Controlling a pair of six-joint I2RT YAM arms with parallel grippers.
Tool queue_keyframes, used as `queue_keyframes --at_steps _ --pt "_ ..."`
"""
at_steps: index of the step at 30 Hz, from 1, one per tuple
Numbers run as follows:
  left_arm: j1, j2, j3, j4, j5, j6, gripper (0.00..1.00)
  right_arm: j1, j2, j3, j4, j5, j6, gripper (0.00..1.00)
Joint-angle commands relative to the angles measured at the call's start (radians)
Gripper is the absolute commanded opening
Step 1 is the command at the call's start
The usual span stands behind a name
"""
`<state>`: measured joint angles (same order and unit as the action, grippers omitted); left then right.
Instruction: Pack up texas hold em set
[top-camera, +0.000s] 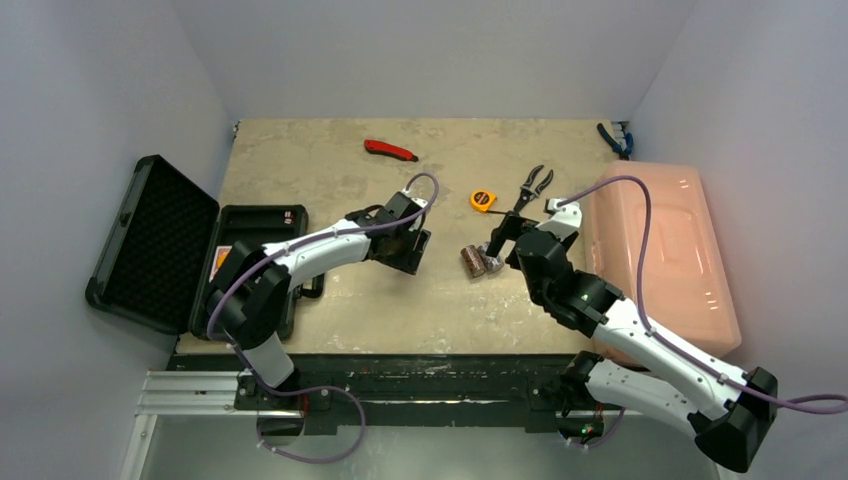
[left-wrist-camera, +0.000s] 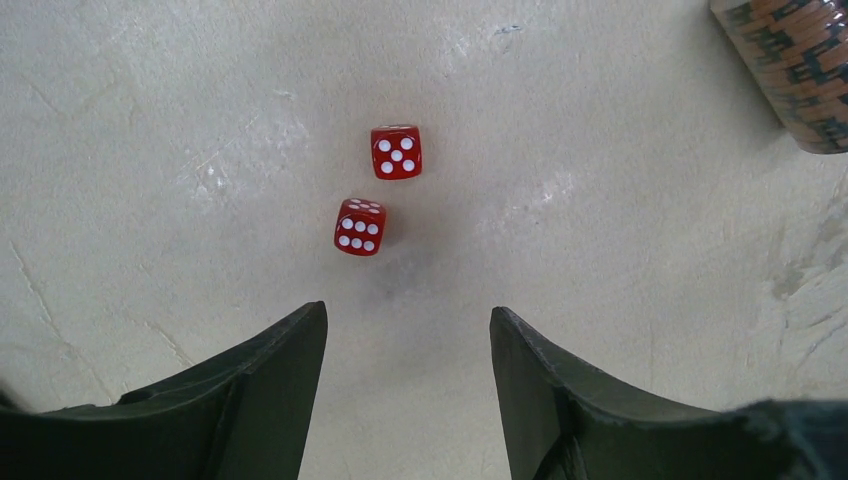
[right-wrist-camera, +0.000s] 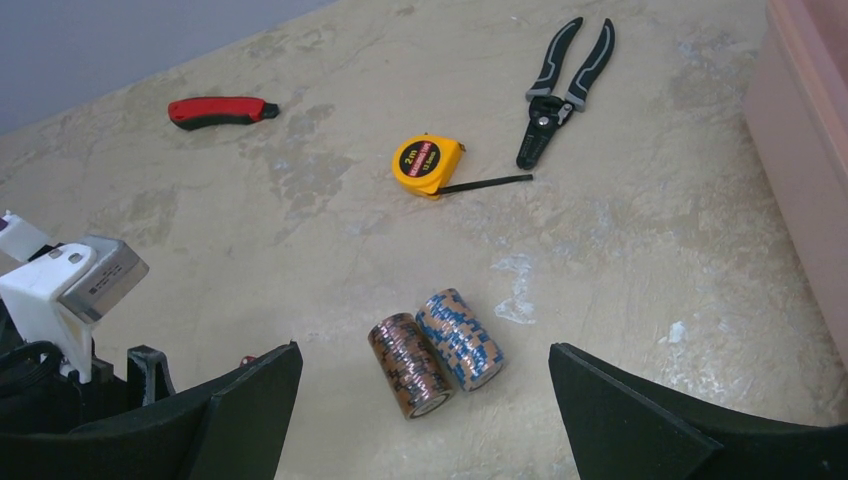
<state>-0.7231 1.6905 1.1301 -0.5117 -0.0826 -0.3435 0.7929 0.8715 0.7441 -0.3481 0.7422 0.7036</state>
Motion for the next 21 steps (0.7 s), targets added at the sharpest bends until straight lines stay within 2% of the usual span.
queue_keyframes --at_steps 1,7,21 --pt "0.030 0.030 0.036 0.032 0.032 0.029 0.59 0.002 0.010 0.017 -0.002 0.014 0.010 0.99" --pt "0.051 0.064 0.045 0.049 0.056 0.032 0.53 0.002 0.018 0.017 0.001 0.011 0.010 0.99" --pt "0.067 0.099 0.041 0.074 0.058 0.041 0.50 0.002 0.033 0.014 0.005 0.006 0.008 0.99"
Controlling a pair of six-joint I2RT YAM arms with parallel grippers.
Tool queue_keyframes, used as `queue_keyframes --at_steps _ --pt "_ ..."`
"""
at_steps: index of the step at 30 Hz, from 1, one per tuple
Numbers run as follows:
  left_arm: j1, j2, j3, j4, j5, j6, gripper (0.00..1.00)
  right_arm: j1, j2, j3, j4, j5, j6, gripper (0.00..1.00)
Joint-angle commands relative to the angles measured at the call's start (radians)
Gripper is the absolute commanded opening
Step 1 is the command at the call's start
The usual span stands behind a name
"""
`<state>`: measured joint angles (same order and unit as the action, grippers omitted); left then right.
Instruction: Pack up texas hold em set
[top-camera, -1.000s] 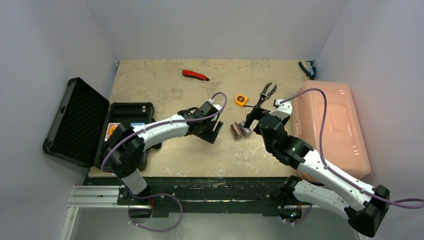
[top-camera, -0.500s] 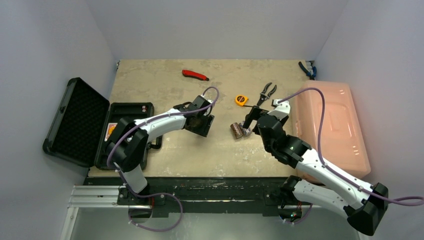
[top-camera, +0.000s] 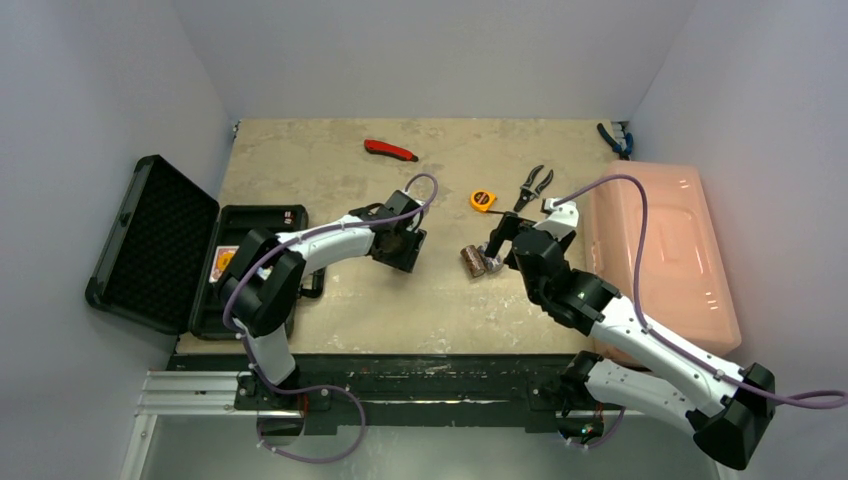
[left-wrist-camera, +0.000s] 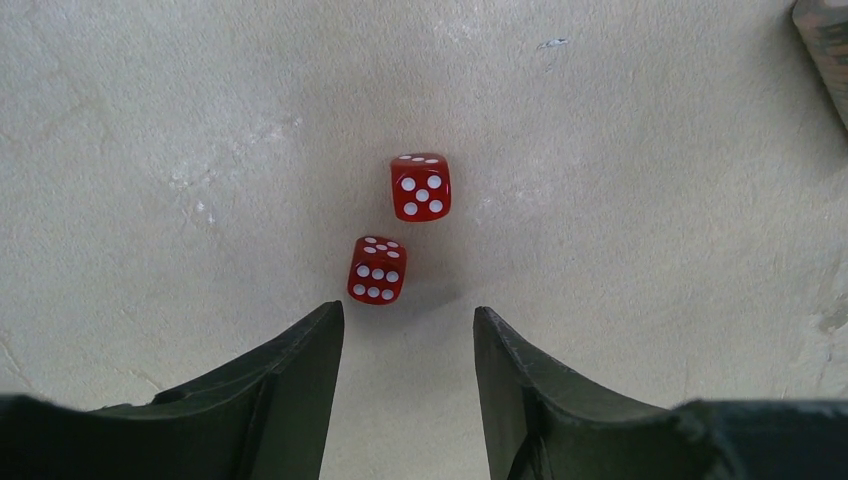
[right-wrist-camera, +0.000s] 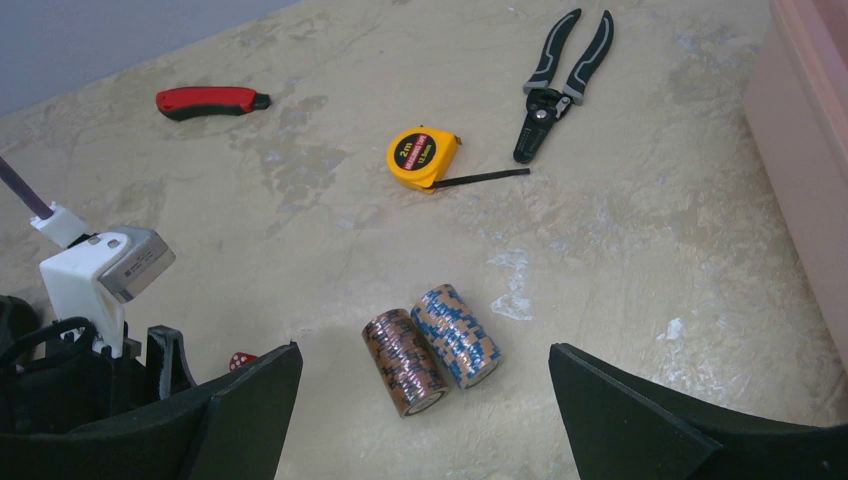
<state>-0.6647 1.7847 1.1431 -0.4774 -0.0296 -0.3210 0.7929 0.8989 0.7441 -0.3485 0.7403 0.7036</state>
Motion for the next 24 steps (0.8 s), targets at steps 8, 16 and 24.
queue_keyframes --at_steps 8,16,24 --pt "0.009 0.024 0.045 0.041 0.006 0.033 0.46 0.002 0.011 0.015 0.006 -0.001 0.008 0.99" --pt "0.012 0.049 0.077 0.023 -0.014 0.045 0.43 0.002 0.015 0.008 0.021 -0.031 -0.007 0.99" --pt "0.013 0.068 0.091 0.014 -0.029 0.051 0.39 0.002 0.020 0.008 0.039 -0.050 -0.021 0.99"
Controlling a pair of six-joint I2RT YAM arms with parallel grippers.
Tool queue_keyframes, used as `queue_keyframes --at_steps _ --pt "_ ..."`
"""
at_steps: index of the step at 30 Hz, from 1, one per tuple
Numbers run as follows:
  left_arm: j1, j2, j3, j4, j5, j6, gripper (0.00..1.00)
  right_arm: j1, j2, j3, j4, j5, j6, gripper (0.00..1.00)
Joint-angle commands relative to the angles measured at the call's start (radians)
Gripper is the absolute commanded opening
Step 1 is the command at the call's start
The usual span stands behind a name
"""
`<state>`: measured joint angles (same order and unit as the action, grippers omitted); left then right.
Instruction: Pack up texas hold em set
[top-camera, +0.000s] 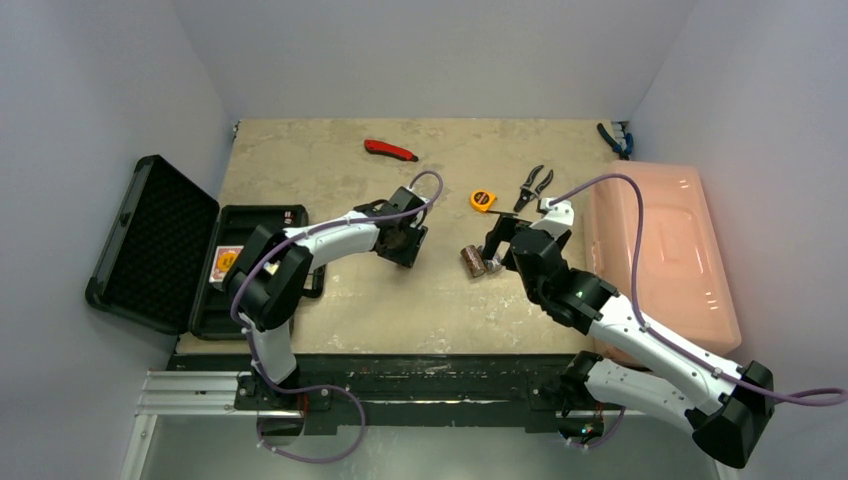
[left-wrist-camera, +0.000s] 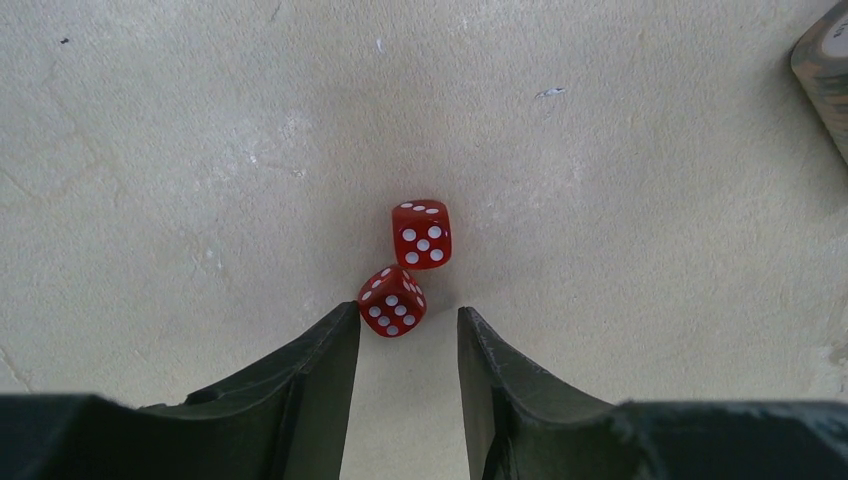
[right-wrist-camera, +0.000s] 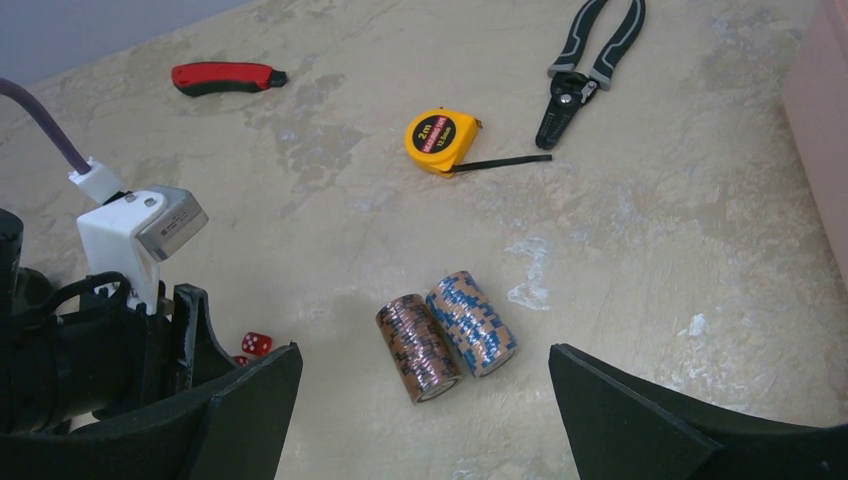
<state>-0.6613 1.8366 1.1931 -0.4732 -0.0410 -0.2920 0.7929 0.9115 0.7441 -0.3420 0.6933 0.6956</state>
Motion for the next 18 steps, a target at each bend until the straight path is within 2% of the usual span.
queue_keyframes --at_steps 1,18 --pt "0.009 0.018 0.042 0.010 -0.018 0.022 0.38 0.002 0.008 0.008 0.034 -0.004 -0.014 0.99" --pt "0.009 0.042 0.048 0.027 -0.028 0.015 0.31 0.002 0.017 0.004 0.049 -0.034 -0.027 0.99"
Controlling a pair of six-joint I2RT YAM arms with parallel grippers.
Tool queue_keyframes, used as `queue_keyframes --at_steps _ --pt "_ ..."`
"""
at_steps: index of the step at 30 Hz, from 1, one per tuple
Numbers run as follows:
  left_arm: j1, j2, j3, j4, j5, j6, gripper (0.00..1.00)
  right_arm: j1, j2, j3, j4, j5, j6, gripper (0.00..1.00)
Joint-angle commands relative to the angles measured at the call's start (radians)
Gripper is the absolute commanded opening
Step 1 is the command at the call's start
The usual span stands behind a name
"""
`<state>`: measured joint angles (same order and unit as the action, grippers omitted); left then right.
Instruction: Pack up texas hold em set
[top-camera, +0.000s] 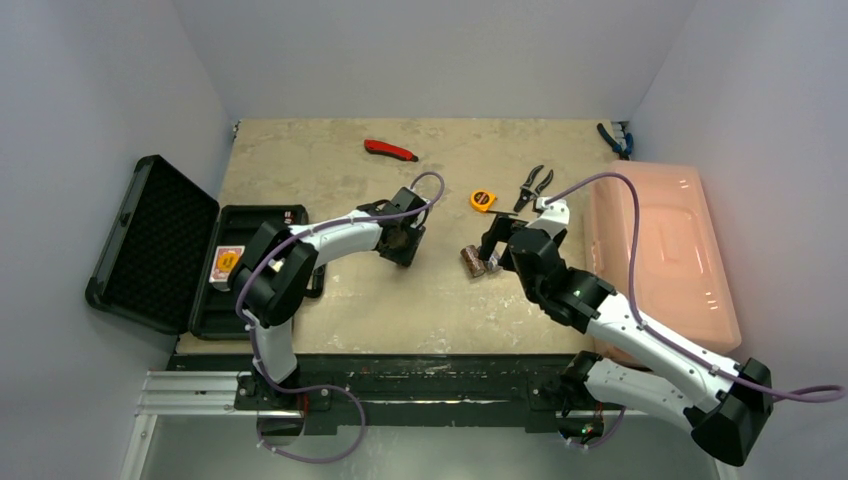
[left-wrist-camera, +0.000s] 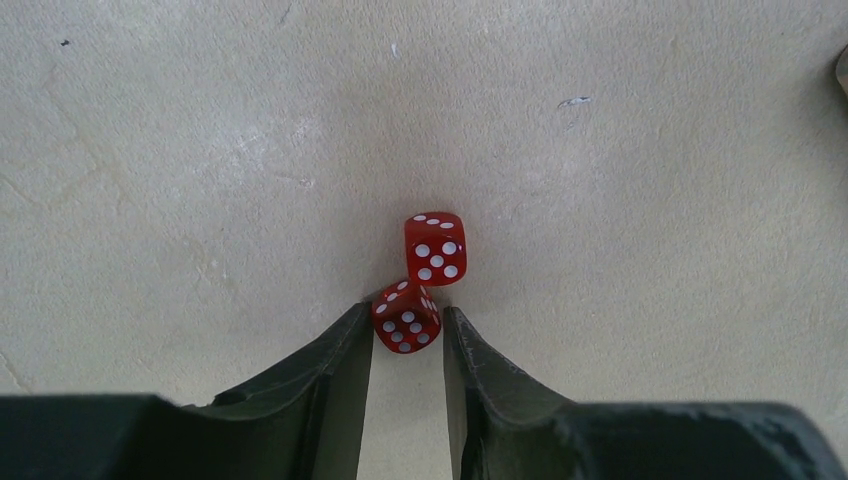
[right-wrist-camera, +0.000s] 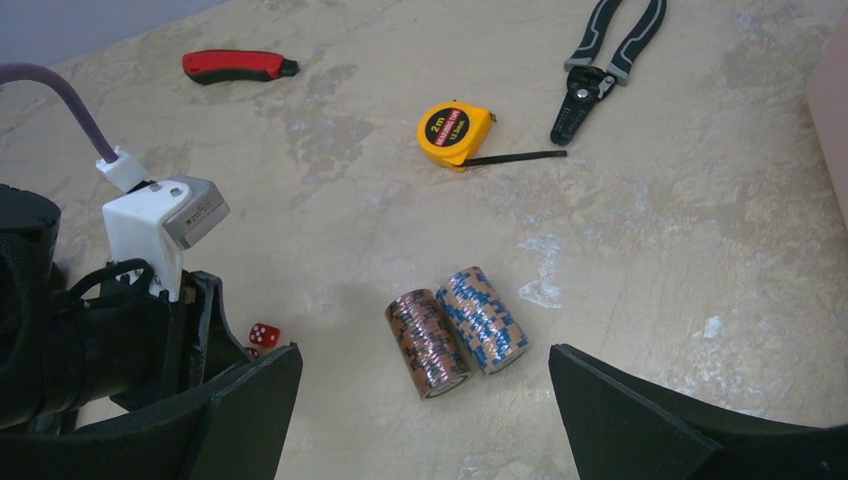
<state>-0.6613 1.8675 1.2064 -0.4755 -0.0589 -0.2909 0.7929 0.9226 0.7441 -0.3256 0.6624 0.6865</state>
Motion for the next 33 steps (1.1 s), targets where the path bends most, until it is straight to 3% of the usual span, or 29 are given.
queue_keyframes --at_steps 1,10,22,33 --pt "0.008 0.013 0.036 0.030 -0.008 0.013 0.29 0.002 0.008 0.006 0.033 -0.005 -0.018 0.99" --pt "0.007 -0.006 0.023 0.034 0.004 0.015 0.00 0.002 0.020 0.012 0.042 -0.022 -0.027 0.99" --pt "0.009 -0.132 -0.077 0.083 -0.068 -0.020 0.00 0.002 0.034 0.029 0.045 -0.035 -0.042 0.99" --pt "0.066 -0.242 -0.066 0.014 -0.092 -0.089 0.00 0.002 0.072 0.081 0.000 -0.044 -0.008 0.99"
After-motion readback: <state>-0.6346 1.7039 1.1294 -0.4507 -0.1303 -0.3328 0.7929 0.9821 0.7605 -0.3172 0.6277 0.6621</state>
